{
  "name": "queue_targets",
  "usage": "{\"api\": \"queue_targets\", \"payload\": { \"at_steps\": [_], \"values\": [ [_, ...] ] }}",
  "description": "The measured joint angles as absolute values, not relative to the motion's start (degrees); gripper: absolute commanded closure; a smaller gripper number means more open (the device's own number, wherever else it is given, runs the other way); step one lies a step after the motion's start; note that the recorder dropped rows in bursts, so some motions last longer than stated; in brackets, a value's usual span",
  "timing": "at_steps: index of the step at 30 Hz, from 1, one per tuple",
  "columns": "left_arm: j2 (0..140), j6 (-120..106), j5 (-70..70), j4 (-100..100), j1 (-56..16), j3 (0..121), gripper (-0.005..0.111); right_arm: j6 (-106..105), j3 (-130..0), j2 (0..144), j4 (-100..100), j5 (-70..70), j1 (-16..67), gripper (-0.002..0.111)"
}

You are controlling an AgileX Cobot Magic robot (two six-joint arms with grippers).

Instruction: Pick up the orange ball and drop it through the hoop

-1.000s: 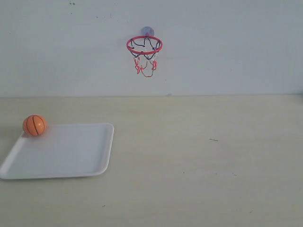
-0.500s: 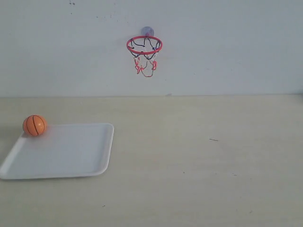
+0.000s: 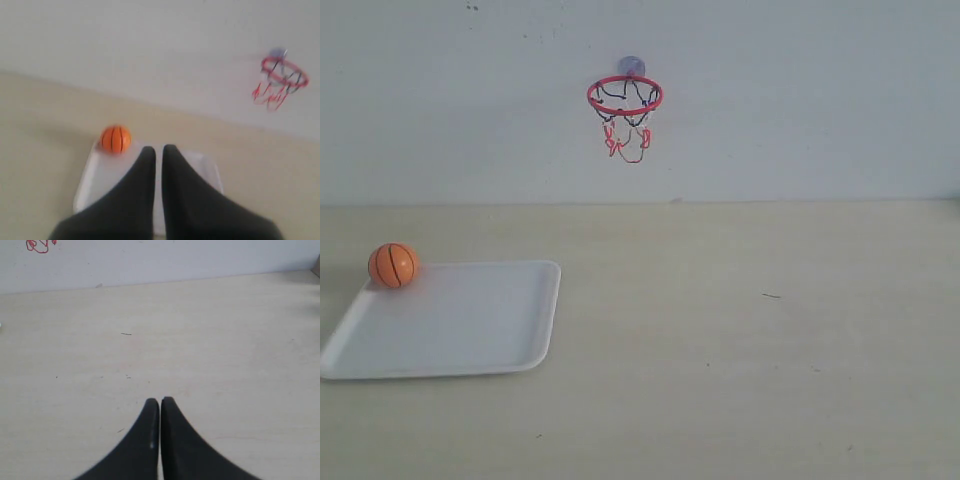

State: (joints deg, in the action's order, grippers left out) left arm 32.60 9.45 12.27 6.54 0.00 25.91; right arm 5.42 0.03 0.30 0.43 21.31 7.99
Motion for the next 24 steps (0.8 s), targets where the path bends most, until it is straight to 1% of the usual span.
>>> {"api": "queue_targets", "payload": {
  "at_steps": [3, 6, 9, 11, 16, 19, 21, 24],
  "values": [
    [43.86, 9.45, 17.89, 6.54, 0.00, 32.23, 0.103, 5.42, 0.03, 0.30, 0.43, 21.31, 7.99, 0.108],
    [53.37, 9.45, 17.55, 7.71, 0.00, 36.47, 0.103, 5.42, 0.03, 0.30, 0.43, 21.31, 7.99, 0.108],
    [59.90, 9.45, 16.67, 8.84, 0.00, 38.96, 0.103, 5.42, 0.03, 0.30, 0.43, 21.31, 7.99, 0.108],
    [63.41, 9.57, 12.88, 8.84, 0.00, 39.25, 0.103, 5.42, 0.03, 0.30, 0.43, 21.31, 7.99, 0.108],
    [72.08, 9.39, -7.14, 8.84, 0.00, 39.51, 0.103, 5.42, 0.03, 0.30, 0.43, 21.31, 7.99, 0.108],
    [76.94, 7.09, -10.86, 6.85, 0.58, 42.33, 0.103, 5.42, 0.03, 0.30, 0.43, 21.31, 7.99, 0.108],
    [81.74, 5.41, -6.91, 5.94, 1.56, 47.82, 0.103, 5.42, 0.03, 0.30, 0.43, 21.31, 7.99, 0.108],
    [91.88, 2.00, 8.97, 5.47, 3.32, 61.95, 0.103, 5.42, 0.03, 0.30, 0.43, 21.31, 7.99, 0.108]
  ]
}}
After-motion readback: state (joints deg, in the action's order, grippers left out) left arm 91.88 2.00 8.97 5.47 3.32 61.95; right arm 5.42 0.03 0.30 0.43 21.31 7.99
